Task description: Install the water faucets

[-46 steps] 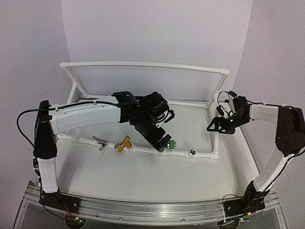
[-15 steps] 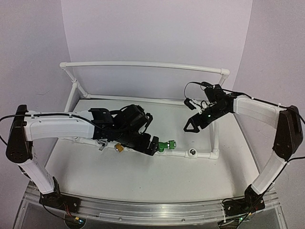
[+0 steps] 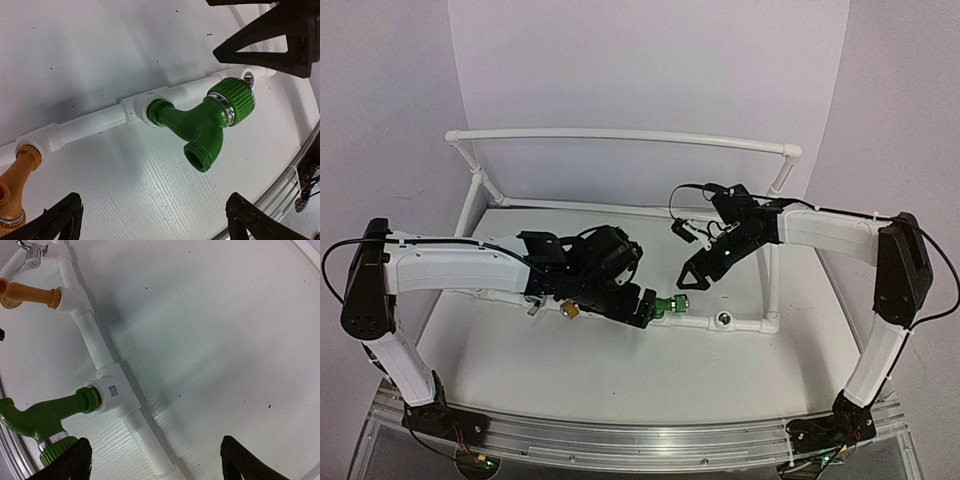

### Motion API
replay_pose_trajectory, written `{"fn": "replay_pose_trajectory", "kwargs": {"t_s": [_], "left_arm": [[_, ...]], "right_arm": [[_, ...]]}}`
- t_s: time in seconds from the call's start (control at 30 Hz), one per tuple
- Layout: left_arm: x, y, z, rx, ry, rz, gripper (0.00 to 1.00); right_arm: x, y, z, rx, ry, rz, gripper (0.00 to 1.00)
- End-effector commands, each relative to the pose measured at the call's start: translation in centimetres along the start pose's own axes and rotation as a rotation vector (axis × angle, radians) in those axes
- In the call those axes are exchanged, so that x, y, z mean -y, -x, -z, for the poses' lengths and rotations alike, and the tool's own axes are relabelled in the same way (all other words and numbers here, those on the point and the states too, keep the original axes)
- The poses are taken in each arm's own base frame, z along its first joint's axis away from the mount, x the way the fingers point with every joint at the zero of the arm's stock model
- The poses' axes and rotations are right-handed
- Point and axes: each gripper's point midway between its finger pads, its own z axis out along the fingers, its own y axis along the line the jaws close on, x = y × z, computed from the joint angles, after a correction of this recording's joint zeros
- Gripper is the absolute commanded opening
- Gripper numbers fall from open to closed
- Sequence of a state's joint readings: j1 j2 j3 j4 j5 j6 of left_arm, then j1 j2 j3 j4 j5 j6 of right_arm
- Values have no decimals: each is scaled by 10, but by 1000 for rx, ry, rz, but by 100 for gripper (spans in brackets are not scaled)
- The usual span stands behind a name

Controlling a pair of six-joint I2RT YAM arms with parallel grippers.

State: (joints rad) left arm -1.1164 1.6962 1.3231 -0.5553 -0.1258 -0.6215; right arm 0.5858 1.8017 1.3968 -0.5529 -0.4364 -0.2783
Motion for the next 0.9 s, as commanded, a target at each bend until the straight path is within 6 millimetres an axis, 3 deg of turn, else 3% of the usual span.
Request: {"fn": "replay_pose_trajectory", "kwargs": {"t_s": [0.0, 0.63, 0.87], "left_arm": [[1, 13, 5, 50, -4, 24, 100], [-4, 17, 0, 40, -16, 41, 100], [6, 12, 15, 44, -101, 31, 100]], "right_arm": [[-8, 4, -3, 8, -1, 24, 85], [-56, -23, 3, -25, 114, 105, 85], [-81, -22, -4, -36, 164, 151, 85]]}}
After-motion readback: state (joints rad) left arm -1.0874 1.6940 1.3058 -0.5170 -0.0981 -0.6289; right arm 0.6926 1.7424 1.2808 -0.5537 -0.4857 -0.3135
